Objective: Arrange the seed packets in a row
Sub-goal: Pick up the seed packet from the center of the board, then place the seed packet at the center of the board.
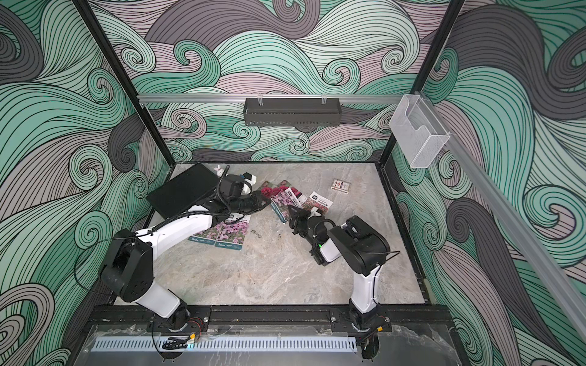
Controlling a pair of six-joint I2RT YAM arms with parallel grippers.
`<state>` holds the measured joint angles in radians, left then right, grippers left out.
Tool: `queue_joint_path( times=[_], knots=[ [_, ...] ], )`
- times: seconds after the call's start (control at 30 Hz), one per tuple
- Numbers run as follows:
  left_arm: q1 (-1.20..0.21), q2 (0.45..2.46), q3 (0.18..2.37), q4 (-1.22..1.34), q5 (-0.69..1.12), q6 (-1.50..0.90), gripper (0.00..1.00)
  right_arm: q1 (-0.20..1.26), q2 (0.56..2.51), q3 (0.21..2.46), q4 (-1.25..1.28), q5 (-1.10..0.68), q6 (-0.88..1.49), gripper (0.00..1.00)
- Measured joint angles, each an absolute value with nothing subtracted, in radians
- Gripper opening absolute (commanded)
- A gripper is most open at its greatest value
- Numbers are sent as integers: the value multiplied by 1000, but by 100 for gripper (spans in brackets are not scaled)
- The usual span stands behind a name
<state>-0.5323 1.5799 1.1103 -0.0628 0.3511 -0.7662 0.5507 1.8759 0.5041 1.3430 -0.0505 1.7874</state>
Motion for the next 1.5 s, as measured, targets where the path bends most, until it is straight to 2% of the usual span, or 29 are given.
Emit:
queue_joint_path(
  times=[0.33,0.67,0.8,1.0,1.23,1.5],
  knots=[
    [-532,1540,1036,-68,341,-764,0,517,1716,514,1139,-106,1588,18],
    [-532,1502,1009,-91,329,-733,0,516,1577,583,865,-167,1336,16],
    [-532,1451,985,-108,324,-719,22,516,1518,628,738,-205,1225,15],
    [-532,1335,979,-177,313,-690,40,516,1432,656,551,-245,1058,15],
    [-532,1264,979,-260,246,-676,43,518,1396,656,371,-278,915,15],
    [-503,1212,977,-297,141,-677,43,587,1411,638,325,-289,867,15]
  ],
)
